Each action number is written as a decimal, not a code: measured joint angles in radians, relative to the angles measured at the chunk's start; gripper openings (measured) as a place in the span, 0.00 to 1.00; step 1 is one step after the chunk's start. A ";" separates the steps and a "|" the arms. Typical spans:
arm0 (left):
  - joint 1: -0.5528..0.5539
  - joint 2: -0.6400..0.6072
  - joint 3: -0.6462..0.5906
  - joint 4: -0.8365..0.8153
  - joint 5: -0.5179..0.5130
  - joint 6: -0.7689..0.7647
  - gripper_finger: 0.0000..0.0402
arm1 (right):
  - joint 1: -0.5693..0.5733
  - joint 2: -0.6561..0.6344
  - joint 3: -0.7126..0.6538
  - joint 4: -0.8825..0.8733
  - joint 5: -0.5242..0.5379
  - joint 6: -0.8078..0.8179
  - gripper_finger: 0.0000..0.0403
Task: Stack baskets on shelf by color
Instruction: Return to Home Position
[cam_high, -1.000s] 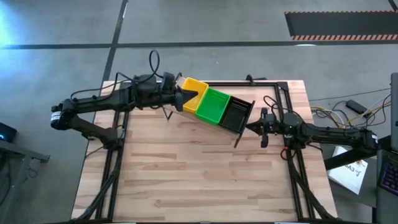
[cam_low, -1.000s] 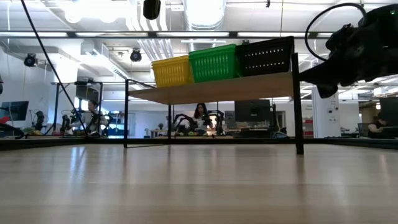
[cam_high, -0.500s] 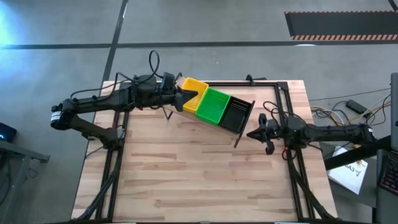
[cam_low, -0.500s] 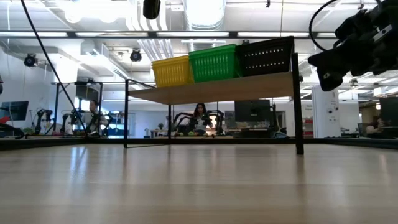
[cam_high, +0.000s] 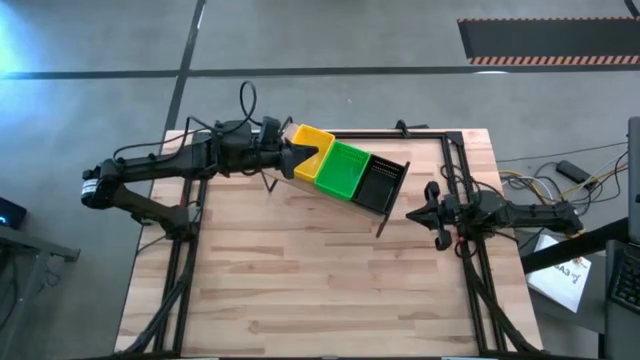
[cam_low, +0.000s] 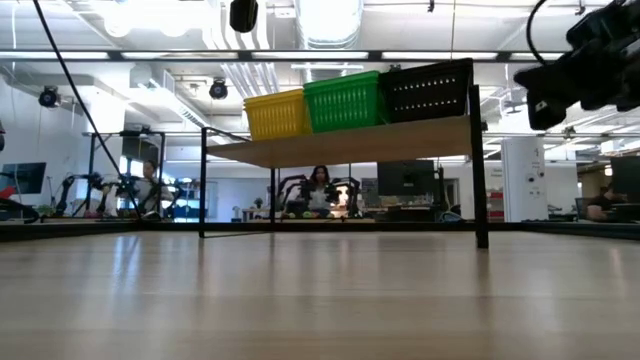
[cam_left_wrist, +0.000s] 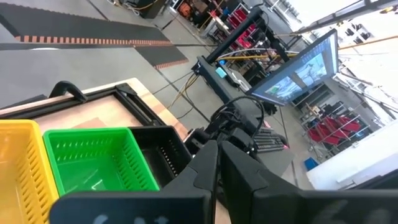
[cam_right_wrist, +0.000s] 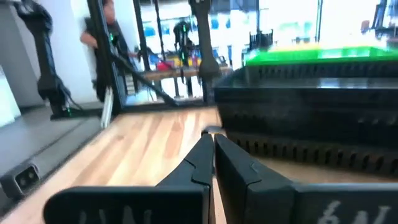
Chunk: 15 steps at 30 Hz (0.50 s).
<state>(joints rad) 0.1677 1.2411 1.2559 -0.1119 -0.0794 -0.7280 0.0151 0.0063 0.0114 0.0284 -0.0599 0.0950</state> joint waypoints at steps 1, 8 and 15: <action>0.000 0.000 0.000 -0.001 0.000 0.000 0.00 | 0.000 -0.004 0.000 0.000 0.000 -0.004 0.02; -0.005 0.000 0.002 0.000 -0.002 0.010 0.00 | 0.000 0.002 0.000 -0.002 -0.045 -0.016 0.02; -0.017 -0.035 -0.006 -0.008 0.011 0.212 0.00 | 0.000 0.015 0.000 -0.011 0.010 -0.028 0.02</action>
<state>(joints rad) 0.1509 1.2065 1.2499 -0.1203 -0.0685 -0.5158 0.0151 0.0211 0.0113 0.0170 -0.0498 0.0666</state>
